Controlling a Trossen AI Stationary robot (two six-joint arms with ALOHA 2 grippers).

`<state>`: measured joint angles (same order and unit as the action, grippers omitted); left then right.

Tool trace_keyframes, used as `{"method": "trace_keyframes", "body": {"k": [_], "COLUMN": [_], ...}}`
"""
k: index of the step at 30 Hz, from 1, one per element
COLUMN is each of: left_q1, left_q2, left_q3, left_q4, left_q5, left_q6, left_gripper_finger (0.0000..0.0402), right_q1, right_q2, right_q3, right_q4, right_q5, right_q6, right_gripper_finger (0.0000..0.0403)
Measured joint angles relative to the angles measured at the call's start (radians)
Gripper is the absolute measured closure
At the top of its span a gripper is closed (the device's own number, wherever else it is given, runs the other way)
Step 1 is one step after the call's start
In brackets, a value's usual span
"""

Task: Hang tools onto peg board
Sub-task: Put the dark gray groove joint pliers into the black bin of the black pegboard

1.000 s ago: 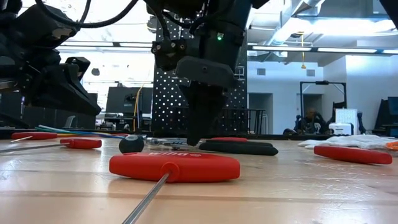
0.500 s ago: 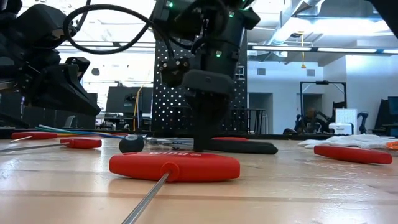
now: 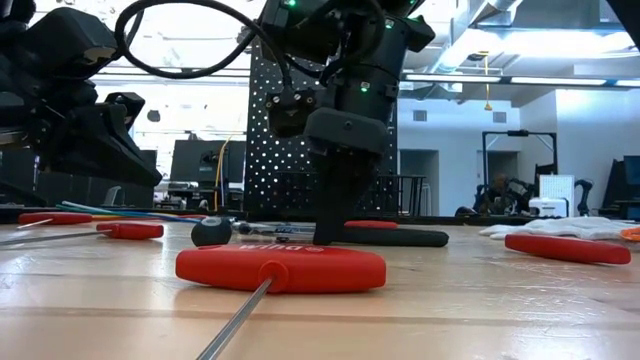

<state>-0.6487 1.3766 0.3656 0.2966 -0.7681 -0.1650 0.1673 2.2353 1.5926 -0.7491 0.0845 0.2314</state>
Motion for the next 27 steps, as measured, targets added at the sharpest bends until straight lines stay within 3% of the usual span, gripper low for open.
{"method": "trace_keyframes", "body": {"k": [13, 27], "left_q1": [0.0, 0.0], "left_q2": [0.0, 0.0], "left_q3": [0.0, 0.0], "left_q4": [0.0, -0.001], "left_q5": [0.0, 0.0], "left_q6": [0.0, 0.0], "left_gripper_finger": [0.0401, 0.0401], "right_q1": [0.013, 0.017], "right_q2": [-0.007, 0.004], "right_q3": [-0.003, 0.112], "right_q4": [0.025, -0.042], "right_q5": [0.05, 0.101], "right_q6": [-0.004, -0.067], "right_gripper_finger": [0.022, 0.0216]}}
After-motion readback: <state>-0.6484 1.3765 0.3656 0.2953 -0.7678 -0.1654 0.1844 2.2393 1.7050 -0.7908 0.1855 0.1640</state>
